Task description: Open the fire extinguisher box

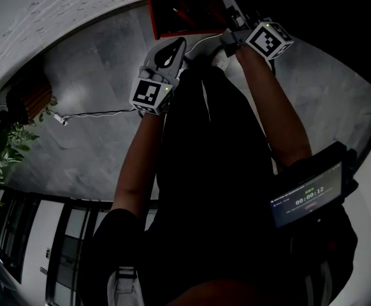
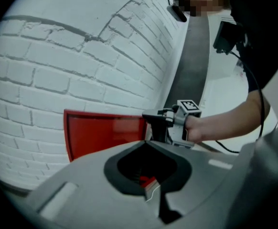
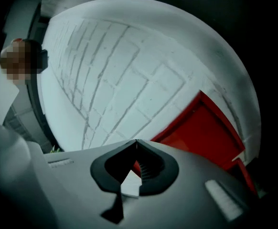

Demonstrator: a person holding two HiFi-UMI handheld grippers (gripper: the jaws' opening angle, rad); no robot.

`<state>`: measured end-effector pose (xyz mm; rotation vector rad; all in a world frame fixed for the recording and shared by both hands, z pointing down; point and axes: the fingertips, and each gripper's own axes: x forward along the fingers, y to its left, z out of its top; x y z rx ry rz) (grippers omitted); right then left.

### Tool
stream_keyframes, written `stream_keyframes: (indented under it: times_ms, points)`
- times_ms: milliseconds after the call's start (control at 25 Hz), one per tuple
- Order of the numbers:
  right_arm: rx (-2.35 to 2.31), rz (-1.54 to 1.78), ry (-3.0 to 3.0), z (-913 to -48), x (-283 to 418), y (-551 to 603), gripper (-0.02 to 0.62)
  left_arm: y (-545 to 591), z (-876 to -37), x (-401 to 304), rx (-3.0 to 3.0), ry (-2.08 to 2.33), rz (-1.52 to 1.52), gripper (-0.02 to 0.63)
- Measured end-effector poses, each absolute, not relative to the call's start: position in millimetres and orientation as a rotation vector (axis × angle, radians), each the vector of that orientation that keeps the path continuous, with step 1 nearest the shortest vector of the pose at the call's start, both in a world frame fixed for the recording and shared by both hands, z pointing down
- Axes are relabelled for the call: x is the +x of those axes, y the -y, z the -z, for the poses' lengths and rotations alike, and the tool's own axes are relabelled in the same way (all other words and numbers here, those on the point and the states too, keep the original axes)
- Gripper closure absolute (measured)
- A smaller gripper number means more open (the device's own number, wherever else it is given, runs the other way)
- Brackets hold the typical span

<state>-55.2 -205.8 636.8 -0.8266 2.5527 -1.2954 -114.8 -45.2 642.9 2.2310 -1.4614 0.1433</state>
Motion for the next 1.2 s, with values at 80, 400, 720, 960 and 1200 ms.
stream_keyframes:
  times_ms: [80,400,720,960,1200]
  points:
    - [-0.769,1.216,-2.654,-627,-61,188,0.586,43,-633,-120,2.264,1.459,-0.140,0.604]
    - [-0.605,0.778,-2.978,-466,-20,119,0.586,32,-471,-73,2.418,1.350,-0.107,0.604]
    - [-0.368,0.371,-3.118,-371,-27,68,0.586,20,-402,-54,2.541,1.311,-0.070,0.604]
    - [-0.276,0.330,-3.155,-311,-13,23,0.586,-2,-328,-38,2.593,1.262,-0.016,0.604]
    - [-0.212,0.305,-3.168,-283,-9,-1,0.586,-12,-309,-35,2.659,1.266,0.016,0.604]
